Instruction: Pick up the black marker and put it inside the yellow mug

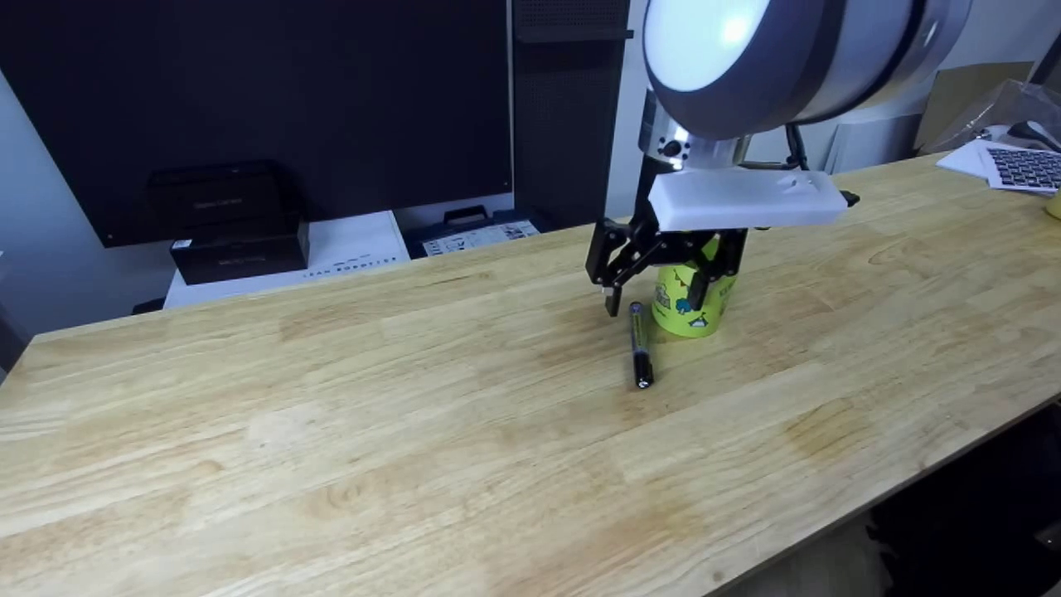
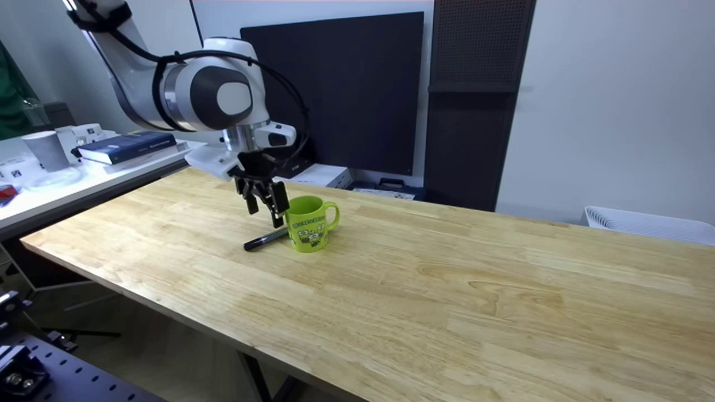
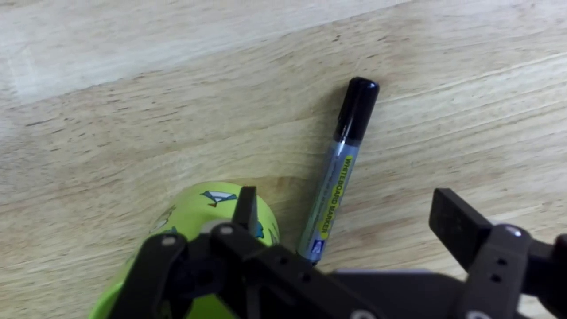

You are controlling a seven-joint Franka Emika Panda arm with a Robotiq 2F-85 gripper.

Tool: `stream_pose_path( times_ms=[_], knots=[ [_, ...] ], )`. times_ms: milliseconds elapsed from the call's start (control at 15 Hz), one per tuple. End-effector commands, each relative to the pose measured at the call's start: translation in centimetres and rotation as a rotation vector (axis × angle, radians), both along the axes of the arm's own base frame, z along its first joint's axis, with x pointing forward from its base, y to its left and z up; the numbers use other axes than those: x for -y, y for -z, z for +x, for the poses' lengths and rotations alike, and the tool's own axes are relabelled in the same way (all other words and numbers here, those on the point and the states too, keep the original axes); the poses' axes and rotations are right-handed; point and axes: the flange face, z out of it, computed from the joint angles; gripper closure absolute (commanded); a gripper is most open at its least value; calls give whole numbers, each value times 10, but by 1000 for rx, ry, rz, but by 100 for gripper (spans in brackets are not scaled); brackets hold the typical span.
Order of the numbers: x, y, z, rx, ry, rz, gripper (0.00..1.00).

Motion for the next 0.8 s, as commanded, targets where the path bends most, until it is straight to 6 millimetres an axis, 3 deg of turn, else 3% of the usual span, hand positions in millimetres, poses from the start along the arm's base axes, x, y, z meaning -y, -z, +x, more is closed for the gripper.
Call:
stream_pose_path(
  times_ms=[0,467,733],
  knots=[
    [1,16,7,3,43,-26,0],
    [6,41,17,10,56,-81,0],
    [-7,57,26,-4,31,-81,0]
  ],
)
